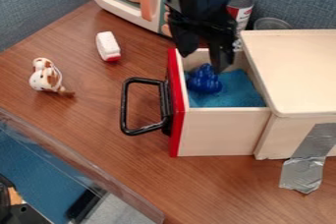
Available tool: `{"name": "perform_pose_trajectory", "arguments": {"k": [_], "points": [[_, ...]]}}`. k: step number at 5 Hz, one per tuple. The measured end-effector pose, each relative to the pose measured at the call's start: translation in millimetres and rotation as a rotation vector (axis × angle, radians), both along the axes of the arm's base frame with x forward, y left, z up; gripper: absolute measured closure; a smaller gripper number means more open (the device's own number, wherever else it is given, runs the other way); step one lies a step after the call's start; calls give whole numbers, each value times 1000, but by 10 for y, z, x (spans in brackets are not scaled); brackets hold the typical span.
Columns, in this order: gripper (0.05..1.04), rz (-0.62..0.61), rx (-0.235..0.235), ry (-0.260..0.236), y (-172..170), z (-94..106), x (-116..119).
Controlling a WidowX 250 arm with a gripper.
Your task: Put the blue object in the drawer
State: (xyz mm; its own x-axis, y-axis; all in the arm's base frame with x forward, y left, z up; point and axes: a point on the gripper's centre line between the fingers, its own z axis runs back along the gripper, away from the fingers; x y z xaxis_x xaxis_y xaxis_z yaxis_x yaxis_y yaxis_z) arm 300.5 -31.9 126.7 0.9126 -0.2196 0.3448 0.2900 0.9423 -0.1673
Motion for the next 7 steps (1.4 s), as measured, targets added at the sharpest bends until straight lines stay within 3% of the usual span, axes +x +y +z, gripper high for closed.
{"name": "perform_pose_trajectory", "arguments": {"k": [1,2,3,5,6,7], "points": [[83,33,55,-6,169,39,-129],[83,39,123,24,358,9,-248],[83,48,91,65,569,-29,-378],[83,34,44,87,899,-18,-704],[83,16,127,110,1020,-148,-849],[83,7,252,124,1126,-194,-915]]}}
